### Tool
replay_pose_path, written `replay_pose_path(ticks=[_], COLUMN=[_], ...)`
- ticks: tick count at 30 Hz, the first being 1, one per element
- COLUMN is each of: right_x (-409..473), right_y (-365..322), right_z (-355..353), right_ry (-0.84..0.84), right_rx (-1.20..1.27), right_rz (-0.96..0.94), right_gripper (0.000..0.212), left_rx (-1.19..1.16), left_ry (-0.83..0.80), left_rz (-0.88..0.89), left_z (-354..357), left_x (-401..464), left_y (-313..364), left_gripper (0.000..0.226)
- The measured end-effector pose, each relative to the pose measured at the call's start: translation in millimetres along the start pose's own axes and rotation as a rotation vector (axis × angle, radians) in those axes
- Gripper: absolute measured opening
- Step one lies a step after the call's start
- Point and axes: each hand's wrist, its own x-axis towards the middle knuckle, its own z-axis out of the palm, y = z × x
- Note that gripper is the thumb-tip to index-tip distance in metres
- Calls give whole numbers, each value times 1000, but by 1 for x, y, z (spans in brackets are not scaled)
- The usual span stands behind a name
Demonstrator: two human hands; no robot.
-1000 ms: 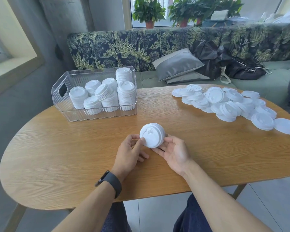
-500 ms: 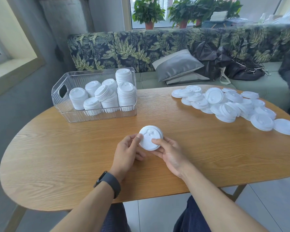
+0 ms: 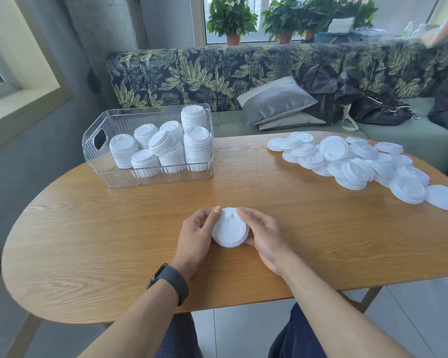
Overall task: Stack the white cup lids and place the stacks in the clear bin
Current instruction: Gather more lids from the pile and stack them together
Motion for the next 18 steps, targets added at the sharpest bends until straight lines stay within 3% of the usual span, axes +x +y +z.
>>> replay_pose_path(ticks=[10, 18], right_x=[2, 5], right_y=[0, 2], right_z=[-3, -4], right_ry=[-13, 37], right_rx=[71, 153], right_rz=[12, 40], right_gripper=[41, 30], left_rx=[13, 22], left_ry=[28, -2], left_rz=[1, -7], left_z=[-1, -1], left_x=[-2, -1], left_y=[2, 1], left_gripper=[33, 27])
